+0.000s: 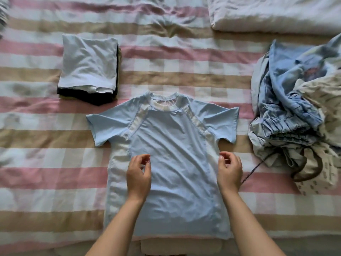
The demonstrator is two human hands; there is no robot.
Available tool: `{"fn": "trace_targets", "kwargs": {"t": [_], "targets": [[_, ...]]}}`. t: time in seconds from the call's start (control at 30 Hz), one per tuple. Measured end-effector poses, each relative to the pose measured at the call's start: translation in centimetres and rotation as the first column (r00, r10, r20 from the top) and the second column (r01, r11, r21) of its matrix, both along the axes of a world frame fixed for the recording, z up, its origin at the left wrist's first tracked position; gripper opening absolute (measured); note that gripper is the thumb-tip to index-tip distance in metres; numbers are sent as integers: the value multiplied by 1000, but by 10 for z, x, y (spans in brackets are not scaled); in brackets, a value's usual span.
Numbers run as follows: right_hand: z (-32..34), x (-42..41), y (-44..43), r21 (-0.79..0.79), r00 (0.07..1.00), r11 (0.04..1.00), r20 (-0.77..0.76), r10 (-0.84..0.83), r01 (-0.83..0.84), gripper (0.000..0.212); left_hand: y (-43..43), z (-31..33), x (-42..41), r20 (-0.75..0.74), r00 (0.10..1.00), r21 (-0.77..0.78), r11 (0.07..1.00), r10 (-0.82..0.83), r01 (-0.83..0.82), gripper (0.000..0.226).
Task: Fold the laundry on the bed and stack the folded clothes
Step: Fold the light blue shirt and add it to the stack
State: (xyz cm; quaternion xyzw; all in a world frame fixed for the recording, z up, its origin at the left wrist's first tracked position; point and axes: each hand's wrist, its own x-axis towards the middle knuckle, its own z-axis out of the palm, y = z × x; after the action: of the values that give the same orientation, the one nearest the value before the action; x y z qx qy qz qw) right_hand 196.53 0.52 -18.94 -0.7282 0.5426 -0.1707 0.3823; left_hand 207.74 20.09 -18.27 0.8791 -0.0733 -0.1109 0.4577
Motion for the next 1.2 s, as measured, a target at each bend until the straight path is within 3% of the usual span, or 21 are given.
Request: {"fn": "trace_targets", "kwargs": {"t": [0.23,0.43,0.53,0.6,0.73,0.9,1.0,1.03,1.1,1.2], "targets": [[-20,48,-83,-102,998,993,-21,-55,53,20,-117,-23,47,124,965,-59,969,-231,239,15],[-37,66,-128,-163,985,985,-150,-80,55,21,-219,-34,81,332,802,150,867,-497,476,22],[-41,75,-138,-138,981,987,-165,-102,80,18,-252,-45,99,271,755,341,793,-598,505,30],[-41,79,-139,-145,981,983,-138,-133,113,17,-263,-49,106,214,731,408,739,-648,535,23],[-44,74,-146,-132,960,981,-222,-168,141,16,-275,-55,112,176,737,491,707,-653,509,14],[-30,66,-145,-111,953,991,-283,-106,77,24,-278,-54,93,243,820,416,819,-519,395,22],[-21,47,-127,-97,904,995,-428,-25,-19,39,-276,-48,69,378,674,332,773,-635,541,38],[-19,39,-120,-47,867,998,-499,3,-30,43,-278,-47,63,366,622,329,722,-692,609,41],[-17,28,-109,79,843,996,-537,15,32,45,-289,-45,58,213,624,317,657,-752,684,44],[-20,29,-106,286,939,932,-321,-124,221,32,-314,-46,56,27,647,296,624,-762,723,35]]}}
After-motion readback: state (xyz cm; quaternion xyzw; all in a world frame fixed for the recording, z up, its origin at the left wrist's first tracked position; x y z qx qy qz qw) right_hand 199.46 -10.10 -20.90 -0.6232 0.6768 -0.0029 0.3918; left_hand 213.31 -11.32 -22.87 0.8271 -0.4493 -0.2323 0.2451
